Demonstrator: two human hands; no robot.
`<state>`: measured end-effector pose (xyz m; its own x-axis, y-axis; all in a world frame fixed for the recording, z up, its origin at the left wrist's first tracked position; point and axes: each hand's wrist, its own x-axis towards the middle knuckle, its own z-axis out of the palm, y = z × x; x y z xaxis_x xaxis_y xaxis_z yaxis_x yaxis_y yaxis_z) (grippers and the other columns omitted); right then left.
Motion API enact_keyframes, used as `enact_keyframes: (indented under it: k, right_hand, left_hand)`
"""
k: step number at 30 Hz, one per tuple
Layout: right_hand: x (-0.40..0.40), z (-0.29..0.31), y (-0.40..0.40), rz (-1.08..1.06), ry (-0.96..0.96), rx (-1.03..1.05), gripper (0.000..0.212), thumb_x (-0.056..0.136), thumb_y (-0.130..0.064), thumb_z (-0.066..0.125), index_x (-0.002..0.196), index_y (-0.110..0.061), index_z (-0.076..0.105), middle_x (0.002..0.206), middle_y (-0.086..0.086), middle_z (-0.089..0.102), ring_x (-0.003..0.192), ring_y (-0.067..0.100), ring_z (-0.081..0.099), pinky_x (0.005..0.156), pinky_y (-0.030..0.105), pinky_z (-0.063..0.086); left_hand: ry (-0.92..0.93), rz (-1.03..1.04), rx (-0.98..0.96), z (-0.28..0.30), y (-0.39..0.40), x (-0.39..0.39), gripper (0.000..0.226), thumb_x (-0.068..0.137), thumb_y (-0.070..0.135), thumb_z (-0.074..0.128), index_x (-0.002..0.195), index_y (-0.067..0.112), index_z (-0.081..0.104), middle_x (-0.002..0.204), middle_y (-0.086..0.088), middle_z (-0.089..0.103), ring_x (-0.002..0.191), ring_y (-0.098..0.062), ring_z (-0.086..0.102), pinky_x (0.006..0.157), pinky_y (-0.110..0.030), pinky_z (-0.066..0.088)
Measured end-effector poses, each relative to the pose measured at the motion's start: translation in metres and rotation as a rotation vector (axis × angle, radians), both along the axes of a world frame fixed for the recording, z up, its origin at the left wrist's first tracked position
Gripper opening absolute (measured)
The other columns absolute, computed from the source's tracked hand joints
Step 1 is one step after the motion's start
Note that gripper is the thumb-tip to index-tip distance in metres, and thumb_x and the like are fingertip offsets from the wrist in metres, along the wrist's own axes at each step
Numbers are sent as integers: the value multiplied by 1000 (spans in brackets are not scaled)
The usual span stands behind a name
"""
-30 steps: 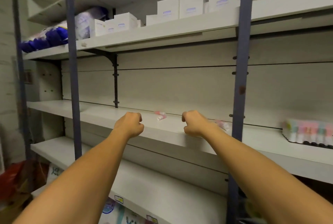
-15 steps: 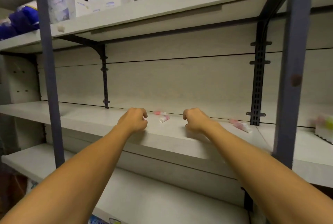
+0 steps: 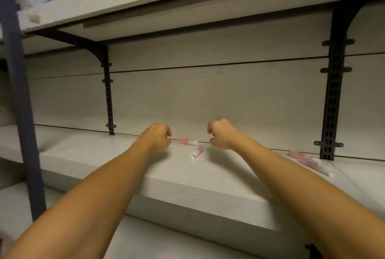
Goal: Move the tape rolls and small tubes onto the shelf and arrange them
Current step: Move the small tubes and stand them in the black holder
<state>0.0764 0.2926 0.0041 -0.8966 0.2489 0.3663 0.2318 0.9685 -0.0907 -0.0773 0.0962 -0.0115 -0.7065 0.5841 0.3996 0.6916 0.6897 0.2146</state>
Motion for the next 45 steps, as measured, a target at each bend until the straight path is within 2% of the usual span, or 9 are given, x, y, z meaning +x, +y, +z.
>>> enact_keyframes:
  k: [4,9,15,19,26,33,37,40,45]
  right_hand:
    - [-11,0,1,-26,3,37,32,85,-11,59,117,-3,59,111,17,63,106,36,59,87,41,54]
    - [-12,-3,0,-81,12,59,33,85,-10,57,117,-4,59,112,17,62,106,36,59,87,42,54]
    - [-16,-7,-3,-152,28,97,31,85,-12,57,115,-6,58,113,17,60,101,37,60,84,43,55]
    - [-20,-13,-7,-197,12,94,28,85,-14,57,112,-5,57,111,16,58,97,37,60,82,44,55]
    - [-25,-19,-20,-234,8,69,29,86,-15,54,113,-5,58,112,14,57,96,35,60,83,43,55]
    - [-27,-24,-32,-230,4,54,29,87,-22,56,111,-5,58,111,13,56,94,34,59,81,42,54]
    - [-28,-29,-41,-242,-12,59,31,89,-28,56,110,-6,58,113,12,55,97,33,57,80,38,52]
    - [-31,-26,-46,-249,-11,73,26,91,-27,54,108,-7,59,113,13,56,97,34,58,80,38,52]
    - [-37,-18,-50,-278,-7,60,20,91,-23,54,103,-8,60,113,14,56,95,35,59,72,32,45]
  left_hand:
    - [-22,-48,30,-6,24,-27,32,84,16,61,115,19,68,112,-1,67,104,-21,62,96,-34,51]
    - [-25,-142,-5,-17,53,-51,39,87,47,71,118,23,65,114,2,65,104,-19,60,94,-32,50]
    - [11,-210,-163,-28,72,-74,34,88,17,62,122,17,64,125,-6,60,115,-26,56,97,-33,46]
    - [40,-235,-207,-29,75,-80,30,91,16,59,119,13,66,125,-11,57,113,-30,55,100,-39,46]
    - [53,-249,-178,-34,77,-81,31,94,12,53,124,8,59,130,-13,51,120,-32,49,101,-39,44]
    - [72,-243,-172,-39,69,-77,33,96,16,51,127,15,60,126,-12,48,117,-31,46,99,-39,45]
    - [-22,-228,-89,-41,61,-73,29,97,23,56,124,14,64,119,-10,58,110,-28,55,92,-35,48]
    - [-197,-274,100,-36,54,-68,39,85,50,74,102,15,66,106,-5,61,96,-24,61,85,-34,51]
    - [-314,-300,397,-11,44,-64,16,80,15,78,95,11,72,98,-5,69,78,-15,60,68,-23,50]
